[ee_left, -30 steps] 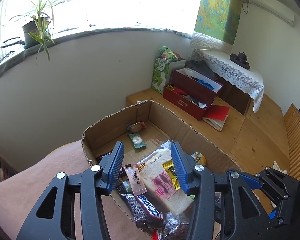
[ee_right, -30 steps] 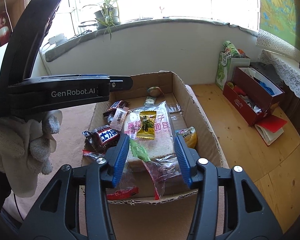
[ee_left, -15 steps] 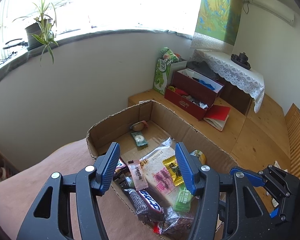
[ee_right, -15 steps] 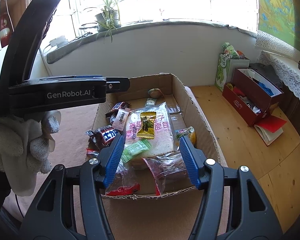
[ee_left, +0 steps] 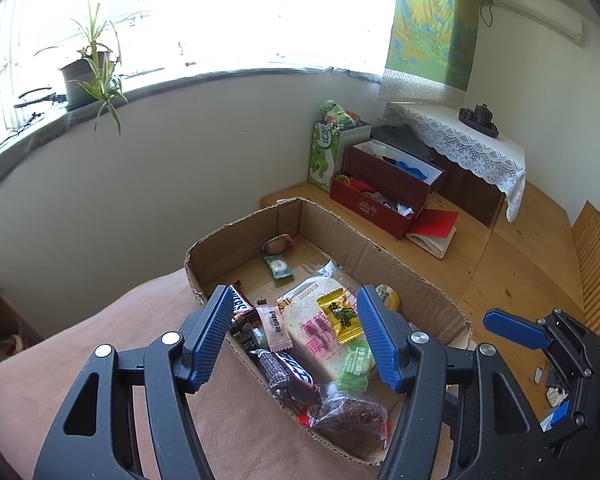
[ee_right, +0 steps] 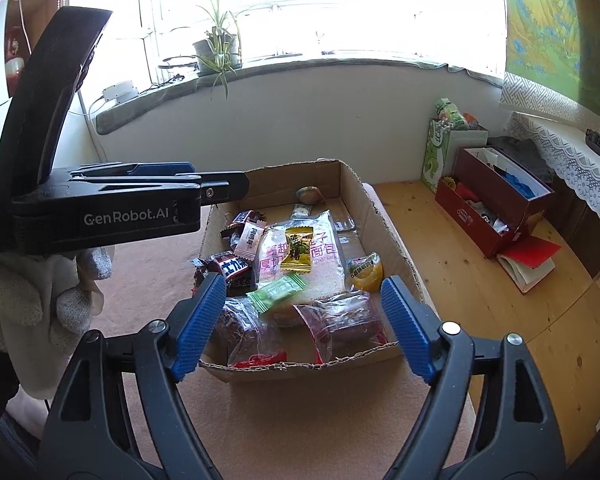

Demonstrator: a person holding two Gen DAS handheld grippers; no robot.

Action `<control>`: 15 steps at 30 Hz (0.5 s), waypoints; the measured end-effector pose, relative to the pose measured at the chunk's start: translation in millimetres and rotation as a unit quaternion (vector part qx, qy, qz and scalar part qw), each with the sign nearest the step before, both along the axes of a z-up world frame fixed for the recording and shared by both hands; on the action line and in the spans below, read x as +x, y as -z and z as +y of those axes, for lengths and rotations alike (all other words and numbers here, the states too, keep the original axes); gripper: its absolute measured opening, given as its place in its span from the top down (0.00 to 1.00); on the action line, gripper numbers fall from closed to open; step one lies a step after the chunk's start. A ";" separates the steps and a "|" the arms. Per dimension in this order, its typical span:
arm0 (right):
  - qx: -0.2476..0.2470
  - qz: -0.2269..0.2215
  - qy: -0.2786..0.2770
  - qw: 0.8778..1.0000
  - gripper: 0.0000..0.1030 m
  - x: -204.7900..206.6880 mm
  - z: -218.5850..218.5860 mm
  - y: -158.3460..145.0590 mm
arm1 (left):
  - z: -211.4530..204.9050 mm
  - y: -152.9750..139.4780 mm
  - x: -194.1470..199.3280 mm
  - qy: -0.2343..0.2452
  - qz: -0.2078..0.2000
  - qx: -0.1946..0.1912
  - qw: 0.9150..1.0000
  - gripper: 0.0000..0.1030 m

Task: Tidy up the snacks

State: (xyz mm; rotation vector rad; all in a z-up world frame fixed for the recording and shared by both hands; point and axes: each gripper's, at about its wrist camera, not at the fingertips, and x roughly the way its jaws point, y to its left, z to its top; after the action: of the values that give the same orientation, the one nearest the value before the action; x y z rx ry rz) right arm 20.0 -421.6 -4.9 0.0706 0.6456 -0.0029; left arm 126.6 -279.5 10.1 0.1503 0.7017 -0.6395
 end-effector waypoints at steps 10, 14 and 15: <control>-0.018 -0.024 0.030 0.999 0.03 -26.8 6.3 -16.8 | 30.9 -17.9 -26.2 -0.026 -0.020 -0.012 0.999 0.27; -0.031 -0.034 0.040 0.998 0.00 -39.0 11.5 -21.3 | 47.2 -21.4 -42.9 -0.033 -0.028 -0.017 0.999 0.25; -0.034 -0.036 0.042 0.998 0.00 -41.7 13.7 -22.4 | 51.0 -21.8 -47.9 -0.036 -0.034 -0.016 0.999 0.22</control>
State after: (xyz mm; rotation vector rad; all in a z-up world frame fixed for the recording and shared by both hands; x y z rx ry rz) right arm -21.7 -408.0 17.5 0.0319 0.5697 -0.1035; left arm 78.7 -228.5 32.0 0.1162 0.6274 -0.5732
